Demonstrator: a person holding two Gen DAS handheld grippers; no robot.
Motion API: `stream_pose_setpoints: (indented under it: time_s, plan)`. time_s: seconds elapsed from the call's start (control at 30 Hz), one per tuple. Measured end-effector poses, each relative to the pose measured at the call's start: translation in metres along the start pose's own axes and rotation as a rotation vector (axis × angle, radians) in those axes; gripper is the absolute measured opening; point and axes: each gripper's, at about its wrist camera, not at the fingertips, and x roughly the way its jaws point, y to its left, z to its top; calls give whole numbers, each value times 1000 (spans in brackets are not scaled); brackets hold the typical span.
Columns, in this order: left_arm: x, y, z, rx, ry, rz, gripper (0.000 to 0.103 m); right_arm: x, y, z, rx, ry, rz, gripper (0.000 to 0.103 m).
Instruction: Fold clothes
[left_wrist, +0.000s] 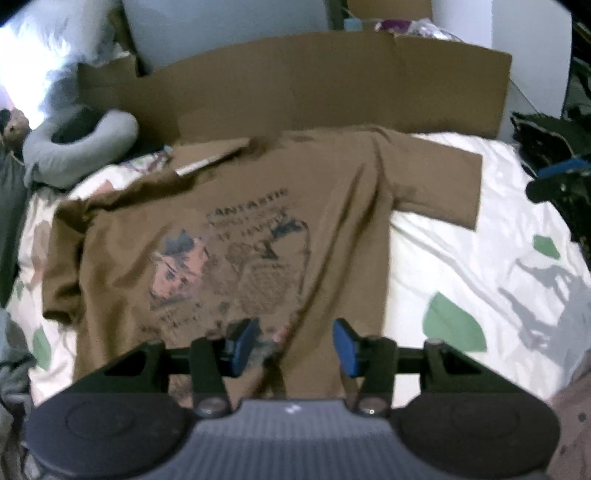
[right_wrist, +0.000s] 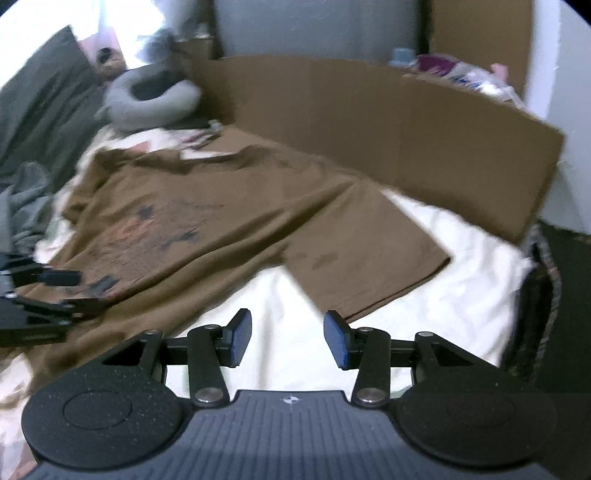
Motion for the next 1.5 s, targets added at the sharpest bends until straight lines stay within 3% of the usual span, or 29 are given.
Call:
stream_pose_setpoints:
  time_s: [0.17, 0.3, 0.53, 0.63, 1.0, 1.27, 1.5]
  plan:
    - [3, -21, -14, 94, -15, -57, 50, 2, 4, -20, 80, 10, 61, 52]
    - [14, -28, -26, 117, 27, -45, 50, 4, 8, -36, 143, 18, 109, 52]
    - [27, -20, -41, 85, 62, -25, 11, 17, 10, -43, 179, 41, 129, 52]
    - [26, -11, -45, 45, 58, -35, 2, 22, 14, -45, 169, 54, 134, 52]
    - [26, 6, -47, 16, 42, -62, 0, 62, 40, -54, 166, 144, 257, 52]
    - [37, 11, -49, -4, 64, -71, 1, 107, 55, -54, 359, 222, 423, 51]
    - [38, 11, -54, -2, 68, -89, 1, 126, 69, -59, 415, 250, 453, 51]
